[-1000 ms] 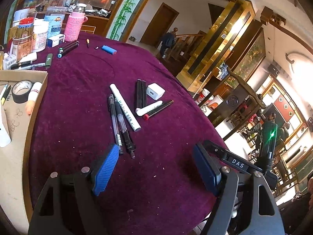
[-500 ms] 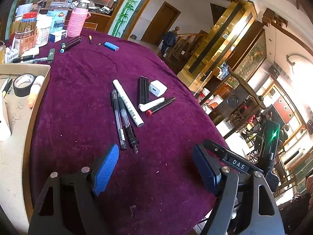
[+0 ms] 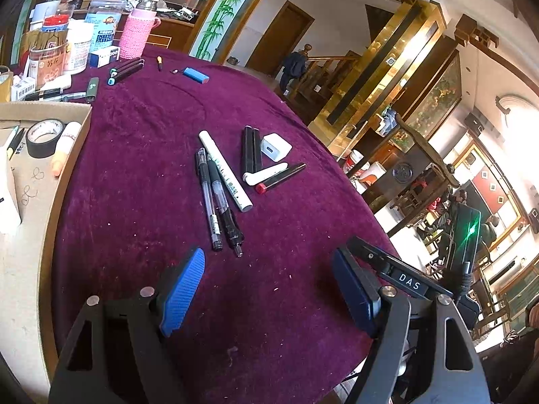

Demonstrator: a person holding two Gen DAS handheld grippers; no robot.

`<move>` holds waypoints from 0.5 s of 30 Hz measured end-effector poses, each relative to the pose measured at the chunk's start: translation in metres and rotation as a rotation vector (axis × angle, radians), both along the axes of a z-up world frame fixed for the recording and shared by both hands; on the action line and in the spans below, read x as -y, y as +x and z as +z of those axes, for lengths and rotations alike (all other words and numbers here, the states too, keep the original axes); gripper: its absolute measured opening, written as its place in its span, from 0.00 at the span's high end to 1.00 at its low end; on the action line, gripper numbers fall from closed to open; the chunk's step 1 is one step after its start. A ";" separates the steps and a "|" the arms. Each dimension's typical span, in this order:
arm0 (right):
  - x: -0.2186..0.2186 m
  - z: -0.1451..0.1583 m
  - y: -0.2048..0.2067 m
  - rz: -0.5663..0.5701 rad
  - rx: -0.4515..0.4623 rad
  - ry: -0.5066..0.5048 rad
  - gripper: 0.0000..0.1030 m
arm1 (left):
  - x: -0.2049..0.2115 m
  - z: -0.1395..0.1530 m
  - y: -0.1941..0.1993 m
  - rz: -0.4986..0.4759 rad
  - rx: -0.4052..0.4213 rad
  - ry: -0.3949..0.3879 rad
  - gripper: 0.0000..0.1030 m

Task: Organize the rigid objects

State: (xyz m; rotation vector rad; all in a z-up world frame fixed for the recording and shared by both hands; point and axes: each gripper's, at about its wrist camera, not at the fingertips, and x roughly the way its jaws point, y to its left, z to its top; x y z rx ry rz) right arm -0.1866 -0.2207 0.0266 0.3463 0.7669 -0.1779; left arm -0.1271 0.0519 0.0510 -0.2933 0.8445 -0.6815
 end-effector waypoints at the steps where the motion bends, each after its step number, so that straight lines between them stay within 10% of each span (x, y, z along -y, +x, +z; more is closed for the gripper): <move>1: 0.000 -0.001 0.000 0.001 0.001 0.000 0.24 | 0.000 -0.001 0.000 0.001 -0.004 0.001 0.25; 15: 0.023 0.001 0.014 -0.023 0.021 0.065 0.24 | 0.012 -0.006 0.009 -0.008 -0.037 0.033 0.25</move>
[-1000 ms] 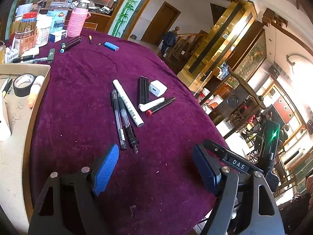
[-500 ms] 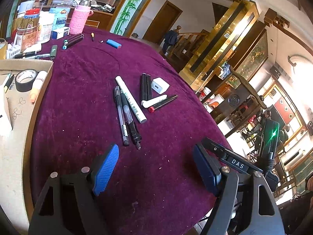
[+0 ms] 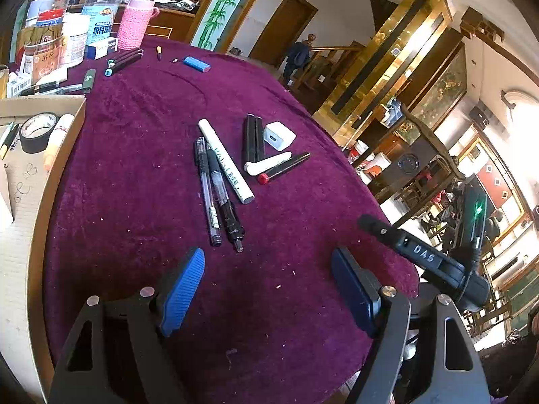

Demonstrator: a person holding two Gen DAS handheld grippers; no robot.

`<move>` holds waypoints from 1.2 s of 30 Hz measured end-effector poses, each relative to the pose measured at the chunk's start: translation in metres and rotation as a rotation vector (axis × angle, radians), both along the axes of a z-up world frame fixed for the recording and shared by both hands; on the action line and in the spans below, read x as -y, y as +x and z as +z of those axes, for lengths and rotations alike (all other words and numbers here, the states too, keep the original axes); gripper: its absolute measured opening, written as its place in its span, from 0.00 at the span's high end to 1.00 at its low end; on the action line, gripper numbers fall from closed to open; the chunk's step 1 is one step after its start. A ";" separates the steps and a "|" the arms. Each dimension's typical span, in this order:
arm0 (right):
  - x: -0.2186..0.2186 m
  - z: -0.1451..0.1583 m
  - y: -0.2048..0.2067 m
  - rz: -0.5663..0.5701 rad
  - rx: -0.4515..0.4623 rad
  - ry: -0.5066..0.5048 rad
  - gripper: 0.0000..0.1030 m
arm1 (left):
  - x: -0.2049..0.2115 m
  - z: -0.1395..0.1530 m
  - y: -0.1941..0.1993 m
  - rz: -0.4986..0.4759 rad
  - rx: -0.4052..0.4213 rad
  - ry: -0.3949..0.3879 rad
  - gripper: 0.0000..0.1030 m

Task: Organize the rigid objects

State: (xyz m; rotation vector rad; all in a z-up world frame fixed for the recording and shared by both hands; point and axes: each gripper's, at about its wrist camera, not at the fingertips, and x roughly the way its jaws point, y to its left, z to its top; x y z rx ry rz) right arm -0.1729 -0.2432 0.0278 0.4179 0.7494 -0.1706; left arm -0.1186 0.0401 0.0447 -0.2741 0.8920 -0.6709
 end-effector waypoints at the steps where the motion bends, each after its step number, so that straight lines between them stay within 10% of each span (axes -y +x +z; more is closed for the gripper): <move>1: 0.000 0.003 0.001 0.002 0.005 -0.007 0.24 | 0.000 0.000 0.003 0.002 -0.004 0.000 0.25; 12: 0.007 0.014 -0.003 0.084 -0.013 -0.054 0.24 | 0.000 -0.005 0.003 -0.006 -0.012 0.029 0.25; 21: 0.009 0.003 -0.028 0.257 -0.304 -0.231 0.24 | 0.015 -0.004 0.008 -0.033 -0.018 -0.009 0.25; 28: 0.002 -0.014 -0.024 0.164 -0.124 0.049 0.24 | 0.000 -0.001 0.002 -0.024 -0.015 0.000 0.25; 36: -0.016 0.020 0.041 0.157 0.004 0.019 0.23 | -0.046 0.010 0.003 0.093 0.026 0.046 0.22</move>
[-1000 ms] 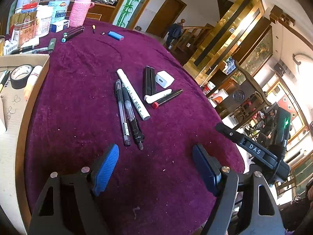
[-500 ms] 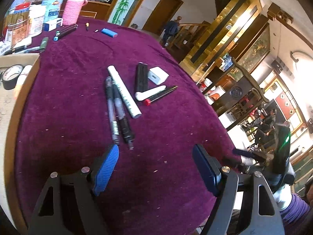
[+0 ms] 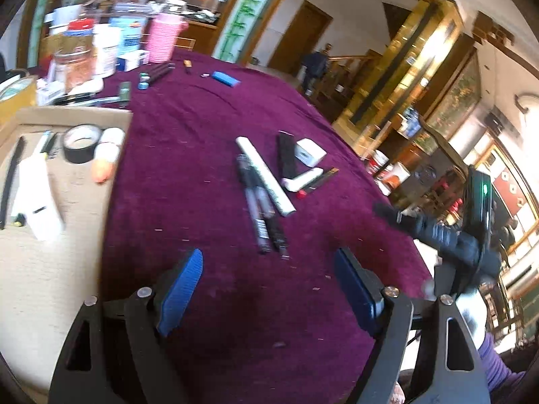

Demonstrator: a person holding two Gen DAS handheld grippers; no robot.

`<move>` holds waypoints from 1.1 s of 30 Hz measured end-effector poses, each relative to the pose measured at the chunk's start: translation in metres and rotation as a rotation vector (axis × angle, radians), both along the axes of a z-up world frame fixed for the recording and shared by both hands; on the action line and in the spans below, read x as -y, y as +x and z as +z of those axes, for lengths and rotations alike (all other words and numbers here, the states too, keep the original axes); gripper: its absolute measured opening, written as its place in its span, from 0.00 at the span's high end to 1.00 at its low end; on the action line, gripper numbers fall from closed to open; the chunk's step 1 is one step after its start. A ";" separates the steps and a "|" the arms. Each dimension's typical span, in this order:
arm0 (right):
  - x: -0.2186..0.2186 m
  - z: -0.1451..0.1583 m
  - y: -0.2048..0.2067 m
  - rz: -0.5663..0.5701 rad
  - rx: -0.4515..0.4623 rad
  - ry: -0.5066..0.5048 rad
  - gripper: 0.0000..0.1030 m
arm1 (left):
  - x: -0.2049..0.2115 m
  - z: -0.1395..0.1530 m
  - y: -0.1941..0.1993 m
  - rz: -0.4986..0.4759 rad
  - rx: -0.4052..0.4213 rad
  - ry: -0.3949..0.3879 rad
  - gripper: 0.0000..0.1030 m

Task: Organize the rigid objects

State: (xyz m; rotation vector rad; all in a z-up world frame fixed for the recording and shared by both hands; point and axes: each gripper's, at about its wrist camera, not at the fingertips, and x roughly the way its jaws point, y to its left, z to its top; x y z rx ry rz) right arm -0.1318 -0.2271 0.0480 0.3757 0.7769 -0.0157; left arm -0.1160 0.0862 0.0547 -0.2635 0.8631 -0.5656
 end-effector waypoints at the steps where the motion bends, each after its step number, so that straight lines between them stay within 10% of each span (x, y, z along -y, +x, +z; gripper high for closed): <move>1: 0.002 0.001 0.011 -0.014 0.007 0.014 0.23 | -0.005 -0.002 0.004 0.012 -0.014 -0.003 0.22; 16: 0.051 -0.042 0.115 -0.178 -0.020 0.113 0.23 | 0.007 -0.007 0.041 0.032 -0.077 0.025 0.22; 33: 0.039 -0.045 0.121 -0.054 -0.014 0.122 0.18 | 0.083 -0.022 0.094 0.000 -0.005 0.318 0.33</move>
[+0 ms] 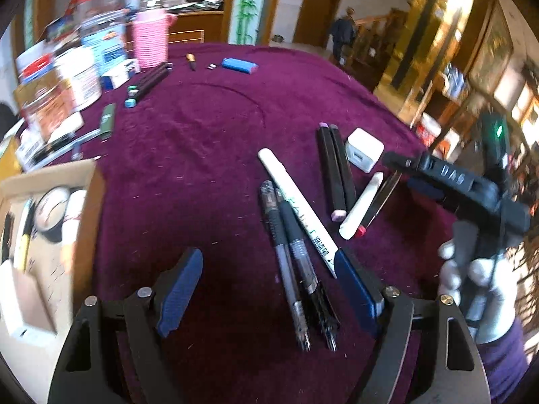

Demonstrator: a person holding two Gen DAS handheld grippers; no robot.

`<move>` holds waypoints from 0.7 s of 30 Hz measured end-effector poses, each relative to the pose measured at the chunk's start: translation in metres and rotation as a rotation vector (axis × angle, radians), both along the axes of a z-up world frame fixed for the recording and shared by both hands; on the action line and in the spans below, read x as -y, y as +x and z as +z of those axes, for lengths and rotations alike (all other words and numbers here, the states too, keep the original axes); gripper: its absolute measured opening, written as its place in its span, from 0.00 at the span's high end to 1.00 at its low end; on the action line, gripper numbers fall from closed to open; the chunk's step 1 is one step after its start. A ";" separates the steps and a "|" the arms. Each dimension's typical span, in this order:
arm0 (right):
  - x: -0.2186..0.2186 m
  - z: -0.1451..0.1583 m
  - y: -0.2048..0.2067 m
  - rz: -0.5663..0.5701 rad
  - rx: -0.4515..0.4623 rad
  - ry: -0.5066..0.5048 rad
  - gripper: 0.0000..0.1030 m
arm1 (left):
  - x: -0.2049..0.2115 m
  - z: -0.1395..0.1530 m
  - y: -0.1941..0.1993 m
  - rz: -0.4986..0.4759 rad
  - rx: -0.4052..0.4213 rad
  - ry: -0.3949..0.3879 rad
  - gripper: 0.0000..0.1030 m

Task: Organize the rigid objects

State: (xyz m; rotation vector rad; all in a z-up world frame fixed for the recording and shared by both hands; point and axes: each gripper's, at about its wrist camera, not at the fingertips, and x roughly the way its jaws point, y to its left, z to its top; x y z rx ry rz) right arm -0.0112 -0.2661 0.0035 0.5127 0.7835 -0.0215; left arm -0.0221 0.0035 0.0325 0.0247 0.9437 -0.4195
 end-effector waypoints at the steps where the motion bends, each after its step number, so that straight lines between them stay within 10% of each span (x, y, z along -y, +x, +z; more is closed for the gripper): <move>1: 0.000 0.000 0.000 0.000 0.000 0.000 0.18 | 0.005 -0.004 0.003 -0.009 0.004 0.026 0.40; 3: 0.000 0.000 0.000 0.000 0.000 0.002 0.18 | 0.006 -0.012 0.010 -0.004 -0.016 0.048 0.62; 8: 0.000 0.000 0.000 0.001 -0.001 -0.001 0.17 | 0.000 -0.018 0.013 0.000 -0.029 0.041 0.60; 16: 0.000 0.000 0.000 0.006 0.002 0.001 0.16 | 0.039 -0.023 0.013 -0.039 0.086 0.242 0.57; 18: 0.002 -0.001 -0.001 0.006 0.007 0.013 0.16 | 0.042 -0.022 0.015 -0.059 0.088 0.230 0.82; 21: 0.001 -0.002 0.000 0.005 0.014 0.013 0.15 | 0.035 -0.020 0.009 -0.073 0.078 0.170 0.89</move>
